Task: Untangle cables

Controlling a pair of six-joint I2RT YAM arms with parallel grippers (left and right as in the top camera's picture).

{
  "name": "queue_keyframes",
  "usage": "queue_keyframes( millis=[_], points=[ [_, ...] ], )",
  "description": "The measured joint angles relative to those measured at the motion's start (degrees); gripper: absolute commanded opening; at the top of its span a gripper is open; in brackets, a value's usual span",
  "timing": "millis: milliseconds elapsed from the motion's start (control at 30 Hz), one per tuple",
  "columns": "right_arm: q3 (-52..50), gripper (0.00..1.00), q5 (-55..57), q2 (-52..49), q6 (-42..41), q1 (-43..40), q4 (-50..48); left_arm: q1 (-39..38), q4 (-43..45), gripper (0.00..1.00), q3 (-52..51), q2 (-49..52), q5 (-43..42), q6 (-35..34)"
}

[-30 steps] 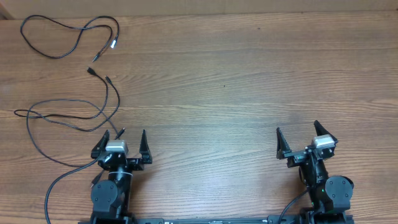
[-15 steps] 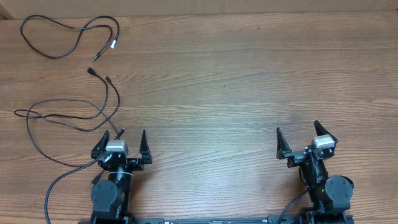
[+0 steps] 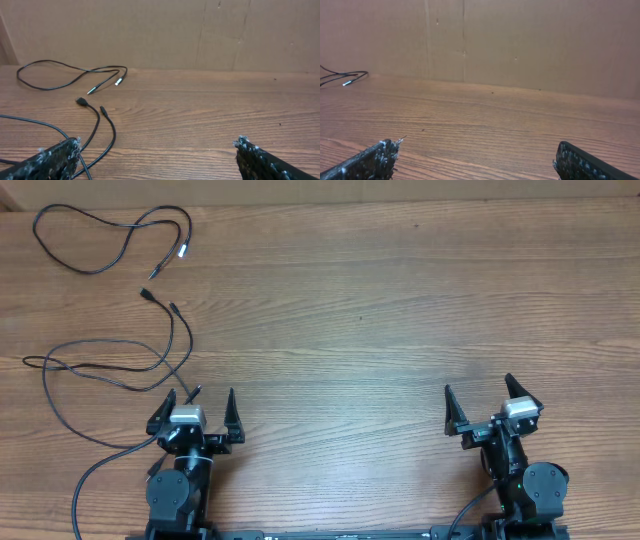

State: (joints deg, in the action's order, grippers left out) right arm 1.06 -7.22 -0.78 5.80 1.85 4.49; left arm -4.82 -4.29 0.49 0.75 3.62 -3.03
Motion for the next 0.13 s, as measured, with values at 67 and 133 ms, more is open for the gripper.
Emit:
queue_keyframes(
  millis=[67, 133],
  points=[
    [0.0, 1.0, 0.0, 0.0, 0.0, 0.0, 0.0, 0.0, 0.0, 1.0, 0.0, 0.0, 0.0, 0.0],
    [0.0, 1.0, 0.0, 0.0, 0.0, 0.0, 0.0, 0.0, 0.0, 1.0, 0.0, 0.0, 0.0, 0.0]
  ],
)
